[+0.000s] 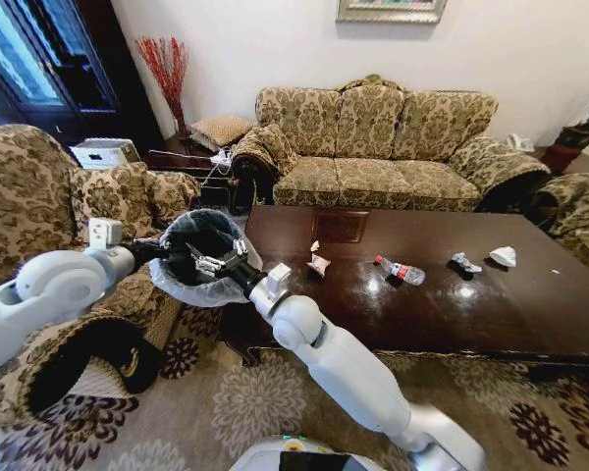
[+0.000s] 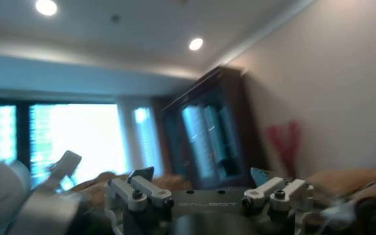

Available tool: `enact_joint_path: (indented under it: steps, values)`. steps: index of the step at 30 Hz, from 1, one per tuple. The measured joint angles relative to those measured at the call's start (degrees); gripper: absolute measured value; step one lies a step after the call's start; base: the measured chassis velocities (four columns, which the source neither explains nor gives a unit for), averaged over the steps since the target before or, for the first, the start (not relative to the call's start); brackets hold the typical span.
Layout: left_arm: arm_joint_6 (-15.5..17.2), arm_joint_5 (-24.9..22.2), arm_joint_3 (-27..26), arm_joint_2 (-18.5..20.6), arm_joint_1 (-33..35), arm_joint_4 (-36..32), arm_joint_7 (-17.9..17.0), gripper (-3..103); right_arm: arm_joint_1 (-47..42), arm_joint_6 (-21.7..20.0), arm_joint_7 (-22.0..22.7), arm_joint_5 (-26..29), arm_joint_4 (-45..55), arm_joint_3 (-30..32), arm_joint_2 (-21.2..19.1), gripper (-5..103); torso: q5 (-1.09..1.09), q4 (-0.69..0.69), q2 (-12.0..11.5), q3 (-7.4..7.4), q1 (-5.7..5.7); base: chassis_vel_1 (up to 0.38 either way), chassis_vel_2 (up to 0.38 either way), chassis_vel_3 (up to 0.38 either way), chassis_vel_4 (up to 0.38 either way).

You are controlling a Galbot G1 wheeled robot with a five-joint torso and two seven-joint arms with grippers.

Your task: Move to the front of the table and place the trash on the table into the trash bin.

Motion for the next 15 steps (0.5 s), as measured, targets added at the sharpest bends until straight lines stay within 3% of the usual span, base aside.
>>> enact_joint_path:
  steps: [3, 5, 9, 14, 15]
  values:
    - [-0.2, 0.32, -0.03, -0.71, 0.09, 0.86, -0.06, 0, -4.66, 0.71, -0.72, -1.23, 2.21, 5.02, -2.51, 100, 0.0, 0.0, 0.0, 0.0, 0.0, 0.0, 0.0, 0.0, 0.0]
    - [-1.01, 0.81, -0.04, -1.75, 0.15, 1.54, -0.3, 0, -12.74, 1.28, -1.06, -2.17, 2.77, 12.71, -5.99, 100, 0.01, -0.02, 0.0, 0.0, 0.0, 0.0, 0.0, 0.0, 0.0]
    - [-1.52, 1.29, -0.03, -2.86, 0.14, 1.3, -0.33, 0, -18.57, 3.43, 0.76, -2.98, -2.25, 18.33, -7.51, 100, 0.01, -0.04, 0.0, 0.0, 0.0, 0.0, 0.0, 0.0, 0.0]
    - [-1.57, 1.43, 0.11, -3.43, 0.15, 0.2, -0.32, 0, -18.87, 5.04, 2.71, -6.88, -8.81, 18.86, -6.69, 100, -0.01, -0.02, 0.0, 0.0, -0.01, 0.0, 0.0, 0.0, 0.0]
    - [-1.57, 1.44, 0.11, -3.53, 0.15, -0.43, -0.36, 0, -17.72, 5.9, 3.23, -10.43, -12.68, 18.55, -5.3, 100, -0.01, -0.01, 0.0, 0.0, -0.01, -0.041, -0.006, 0.061, 0.021]
